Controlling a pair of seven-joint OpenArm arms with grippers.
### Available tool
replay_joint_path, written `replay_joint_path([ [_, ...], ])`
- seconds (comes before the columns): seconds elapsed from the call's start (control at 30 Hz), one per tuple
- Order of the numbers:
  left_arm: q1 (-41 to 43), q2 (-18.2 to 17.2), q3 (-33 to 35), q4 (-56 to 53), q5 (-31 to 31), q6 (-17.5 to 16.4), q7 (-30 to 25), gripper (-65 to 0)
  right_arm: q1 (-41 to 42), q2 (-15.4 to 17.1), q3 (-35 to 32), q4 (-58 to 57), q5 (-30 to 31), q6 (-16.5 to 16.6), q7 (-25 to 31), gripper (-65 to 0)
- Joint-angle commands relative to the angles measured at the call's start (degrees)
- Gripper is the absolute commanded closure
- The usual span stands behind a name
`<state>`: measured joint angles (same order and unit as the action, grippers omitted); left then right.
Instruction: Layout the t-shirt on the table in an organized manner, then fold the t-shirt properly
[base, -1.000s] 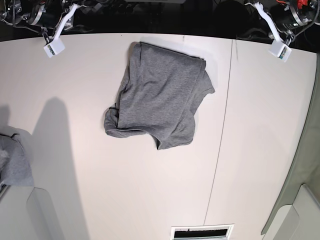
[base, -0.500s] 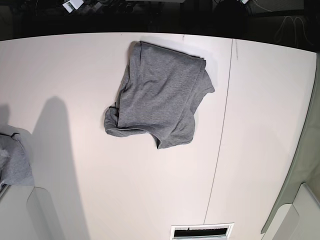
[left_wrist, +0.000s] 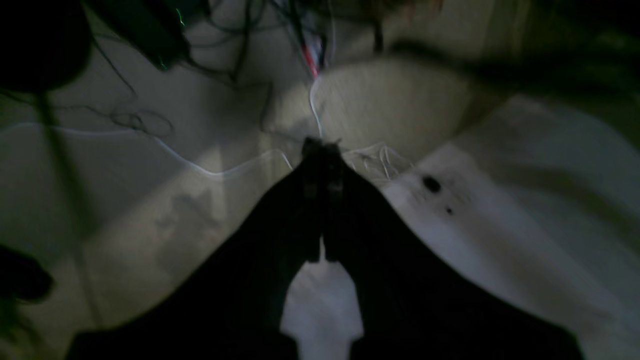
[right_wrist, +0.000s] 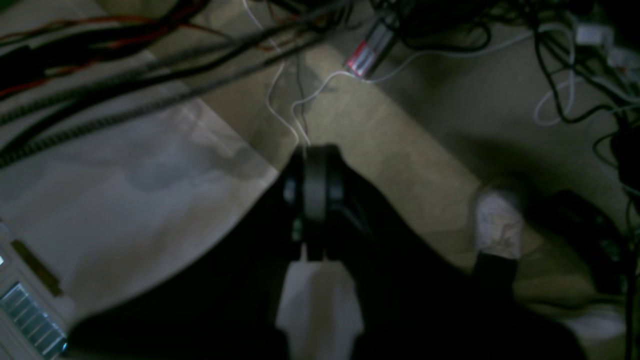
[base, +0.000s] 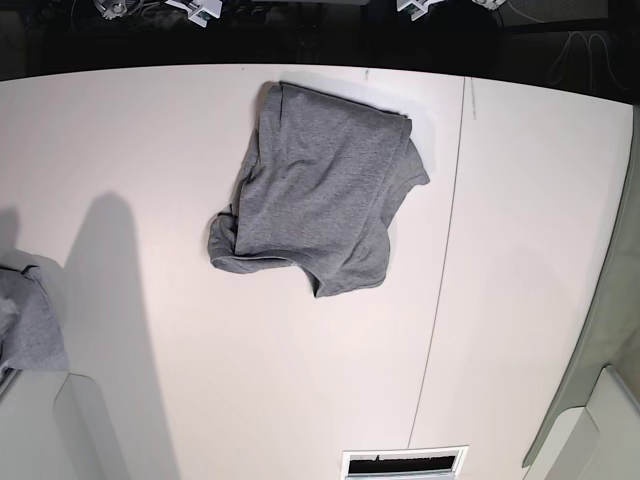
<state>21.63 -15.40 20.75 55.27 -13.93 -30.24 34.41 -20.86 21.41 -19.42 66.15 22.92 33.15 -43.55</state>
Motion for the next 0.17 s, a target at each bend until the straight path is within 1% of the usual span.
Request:
replay_joint_path([
  [0.0, 0.63, -0.33, 0.74, 0.13, -0.17, -0.61, 0.24, 0.0, -0.04, 0.46, 0.07, 0.61, 0.39, 0.48, -1.03, 0.0],
  [0.07, 0.13, -0.33, 1.49, 0.17, -0.22, -0.98, -0.37, 0.0, 0.24, 0.44, 0.07, 0.72, 0.44, 0.48, -3.06, 0.0],
  [0.13, 0.15, -0.33, 1.46, 0.26, -0.22, -2.43, -2.45, 0.0, 0.22, 0.46, 0.07, 0.79, 0.48, 0.48, -3.17, 0.0],
])
